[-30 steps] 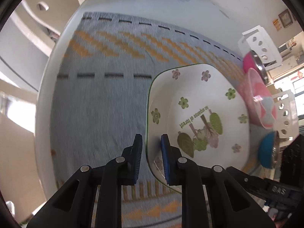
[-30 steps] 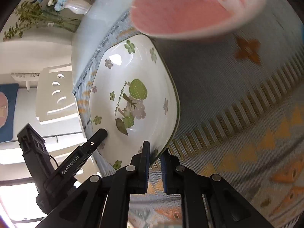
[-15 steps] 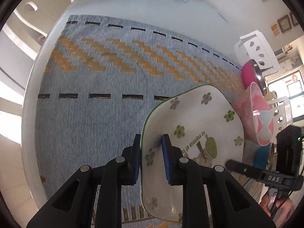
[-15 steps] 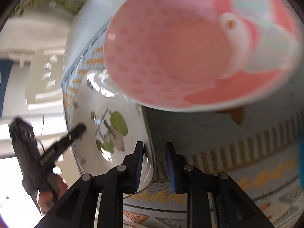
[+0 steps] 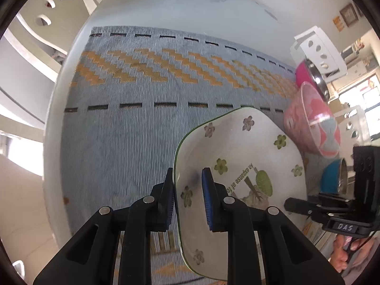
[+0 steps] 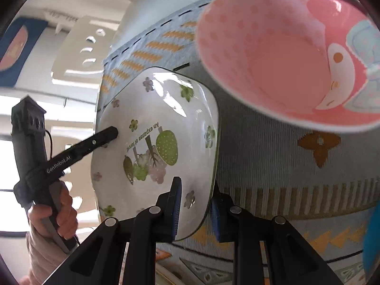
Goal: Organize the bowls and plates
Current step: 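Lift the second hexagonal plate with both grippers and carry it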
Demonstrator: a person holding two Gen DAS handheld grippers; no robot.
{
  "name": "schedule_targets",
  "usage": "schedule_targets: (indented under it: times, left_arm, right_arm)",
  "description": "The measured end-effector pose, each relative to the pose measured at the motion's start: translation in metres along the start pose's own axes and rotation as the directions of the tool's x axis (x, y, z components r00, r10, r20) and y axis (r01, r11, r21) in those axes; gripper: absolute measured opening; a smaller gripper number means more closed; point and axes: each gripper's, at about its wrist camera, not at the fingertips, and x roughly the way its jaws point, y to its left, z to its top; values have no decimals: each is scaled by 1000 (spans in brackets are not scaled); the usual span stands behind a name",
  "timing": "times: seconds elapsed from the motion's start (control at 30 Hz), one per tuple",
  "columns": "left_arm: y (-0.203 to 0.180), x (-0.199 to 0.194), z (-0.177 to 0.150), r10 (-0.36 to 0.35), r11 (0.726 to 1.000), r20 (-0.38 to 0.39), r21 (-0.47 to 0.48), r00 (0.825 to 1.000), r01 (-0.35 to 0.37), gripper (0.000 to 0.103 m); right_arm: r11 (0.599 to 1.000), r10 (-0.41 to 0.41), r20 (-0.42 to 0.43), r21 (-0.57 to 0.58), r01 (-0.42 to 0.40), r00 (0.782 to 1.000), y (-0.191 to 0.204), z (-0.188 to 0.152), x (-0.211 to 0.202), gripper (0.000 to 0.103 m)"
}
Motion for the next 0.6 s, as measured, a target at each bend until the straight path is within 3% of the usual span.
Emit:
schedule_targets:
  times: [0.4, 0.6]
  left_arm:
    - [-29, -41, -62, -27, 999, 11, 20, 1000, 27, 18]
    - [-41, -63, -99, -34, 999, 12, -2, 999, 34, 19]
  right_arm:
    - [998, 13, 42, -61, -10, 999, 3, -50, -52, 23]
    - [996, 67, 71, -56, -63, 995, 7, -85, -78, 23]
